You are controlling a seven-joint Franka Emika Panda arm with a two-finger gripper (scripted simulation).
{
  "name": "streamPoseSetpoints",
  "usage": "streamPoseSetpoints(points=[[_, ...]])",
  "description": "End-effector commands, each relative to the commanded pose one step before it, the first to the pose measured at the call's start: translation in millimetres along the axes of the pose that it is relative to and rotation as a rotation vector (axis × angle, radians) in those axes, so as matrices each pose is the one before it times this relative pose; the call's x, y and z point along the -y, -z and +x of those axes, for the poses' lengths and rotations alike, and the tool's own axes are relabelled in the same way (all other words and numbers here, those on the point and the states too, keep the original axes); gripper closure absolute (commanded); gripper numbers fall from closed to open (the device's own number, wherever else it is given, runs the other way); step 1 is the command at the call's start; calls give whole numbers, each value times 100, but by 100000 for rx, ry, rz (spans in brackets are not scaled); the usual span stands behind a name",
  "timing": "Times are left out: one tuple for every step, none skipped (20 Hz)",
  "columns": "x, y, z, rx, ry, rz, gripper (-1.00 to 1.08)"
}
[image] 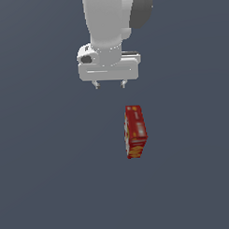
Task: Pick up the object and move it to a goal position.
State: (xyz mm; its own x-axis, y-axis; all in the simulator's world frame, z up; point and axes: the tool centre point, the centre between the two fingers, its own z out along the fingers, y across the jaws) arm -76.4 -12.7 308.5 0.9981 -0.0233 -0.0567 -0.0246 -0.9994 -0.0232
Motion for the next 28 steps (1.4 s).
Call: streamPoseSetpoints(points=[[-1, 0, 0, 0, 0, 0, -92], [-11, -8, -8, 57, -32, -22, -92], [-53, -75, 11, 268, -155, -97, -92], [-85, -107, 4, 415, -241, -150, -92], [-123, -145, -2, 583, -341, -211, -92], [-159, -175, -12, 721, -425, -259, -92], [-151, -149, -24, 643, -382, -225, -92], [-132, -112, -36, 518, -312, -172, -92], [-108, -72, -46, 379, -232, -112, -92], [-73, -32, -45, 215, -135, -49, -92], [-9, 24, -43, 0, 0, 0, -92], [10, -4, 27, -53, 28, 34, -92], [58, -1, 60, -115, 77, 3, -92], [85, -11, 87, -122, 90, -30, -92], [107, -37, 132, -110, 89, -61, -92], [130, -60, 177, -114, 97, -80, -92], [173, -71, 218, -152, 131, -110, -92], [215, -87, 266, -195, 165, -125, -92], [259, -105, 317, -245, 203, -133, -92], [305, -121, 363, -296, 243, -142, -92], [350, -139, 406, -339, 278, -150, -92], [391, -163, 447, -369, 304, -155, -92], [437, -186, 486, -405, 334, -158, -92], [484, -212, 526, -443, 365, -152, -92], [536, -240, 565, -486, 398, -142, -92], [588, -270, 602, -526, 430, -127, -92], [642, -302, 635, -566, 461, -106, -92], [688, -332, 656, -597, 483, -78, -92]])
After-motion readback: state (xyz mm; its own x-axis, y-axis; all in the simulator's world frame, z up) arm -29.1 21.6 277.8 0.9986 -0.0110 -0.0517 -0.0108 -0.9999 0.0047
